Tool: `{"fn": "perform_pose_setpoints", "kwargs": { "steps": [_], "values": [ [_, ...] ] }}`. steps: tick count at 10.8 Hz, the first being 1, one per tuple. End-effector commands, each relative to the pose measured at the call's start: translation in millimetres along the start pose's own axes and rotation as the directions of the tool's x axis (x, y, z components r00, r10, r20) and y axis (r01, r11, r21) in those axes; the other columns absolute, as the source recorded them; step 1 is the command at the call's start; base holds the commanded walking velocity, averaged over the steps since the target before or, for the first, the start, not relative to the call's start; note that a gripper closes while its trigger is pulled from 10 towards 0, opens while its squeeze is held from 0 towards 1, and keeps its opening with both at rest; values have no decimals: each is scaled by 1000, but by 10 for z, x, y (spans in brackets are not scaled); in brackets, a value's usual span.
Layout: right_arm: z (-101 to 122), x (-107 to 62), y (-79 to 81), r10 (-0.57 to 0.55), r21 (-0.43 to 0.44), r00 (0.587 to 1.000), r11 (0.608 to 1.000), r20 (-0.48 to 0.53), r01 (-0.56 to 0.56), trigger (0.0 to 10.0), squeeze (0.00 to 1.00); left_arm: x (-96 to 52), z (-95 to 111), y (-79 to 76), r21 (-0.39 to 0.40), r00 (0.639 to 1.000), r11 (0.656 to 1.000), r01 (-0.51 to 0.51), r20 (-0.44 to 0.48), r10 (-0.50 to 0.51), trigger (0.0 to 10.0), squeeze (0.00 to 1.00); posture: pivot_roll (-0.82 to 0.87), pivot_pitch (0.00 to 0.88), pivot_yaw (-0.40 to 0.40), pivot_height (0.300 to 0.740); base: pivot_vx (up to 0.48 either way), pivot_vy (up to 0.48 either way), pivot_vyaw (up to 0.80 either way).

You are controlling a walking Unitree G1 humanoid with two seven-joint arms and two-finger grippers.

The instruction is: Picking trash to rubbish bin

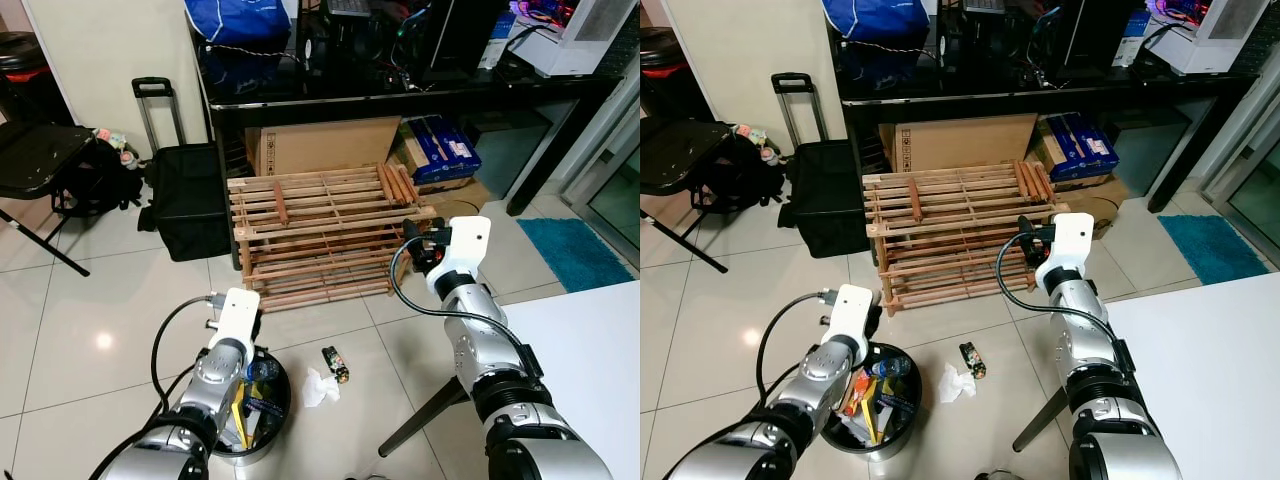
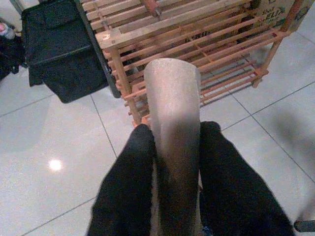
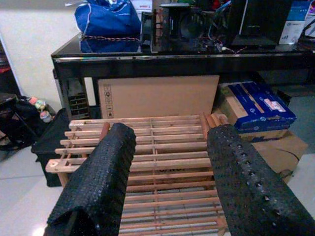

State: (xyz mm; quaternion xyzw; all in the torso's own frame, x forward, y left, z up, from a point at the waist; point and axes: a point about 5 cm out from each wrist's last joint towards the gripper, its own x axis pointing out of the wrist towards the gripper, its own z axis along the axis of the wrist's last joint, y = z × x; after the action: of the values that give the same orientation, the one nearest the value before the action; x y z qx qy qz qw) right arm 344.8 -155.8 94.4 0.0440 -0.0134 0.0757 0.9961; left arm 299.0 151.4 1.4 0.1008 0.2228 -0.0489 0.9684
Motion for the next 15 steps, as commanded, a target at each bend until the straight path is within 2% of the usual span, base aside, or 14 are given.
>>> {"fn": "perform_pose_setpoints", "kwargs": {
  "steps": [1,10,11,12,15],
  "values": [
    [0,-2,-16,-1,-5,1000,1000,-8,1,10000,0,10,32,-32,4,1000,1000,9,12,-9,10000,1000,3,23,-72,740,0,0,0],
    [3,4,-4,3,-4,1000,1000,-7,-3,10000,0,14,54,-40,3,999,1000,18,27,-18,10000,1000,7,22,-70,740,0,0,0],
    [2,5,-2,3,-3,1000,1000,-7,-3,10000,0,14,56,-41,9,999,1000,19,28,-19,10000,329,7,22,-70,740,0,0,0],
    [0,5,1,4,-3,1000,1000,-8,-4,10000,0,15,56,-42,13,999,1000,21,26,-21,10000,0,7,21,-69,740,0,0,0],
    [-19,-2,4,5,-4,1000,1000,-16,-5,10000,0,10,88,-49,4,998,1000,22,62,-22,10000,0,9,21,-68,740,0,0,0]
  ]
}}
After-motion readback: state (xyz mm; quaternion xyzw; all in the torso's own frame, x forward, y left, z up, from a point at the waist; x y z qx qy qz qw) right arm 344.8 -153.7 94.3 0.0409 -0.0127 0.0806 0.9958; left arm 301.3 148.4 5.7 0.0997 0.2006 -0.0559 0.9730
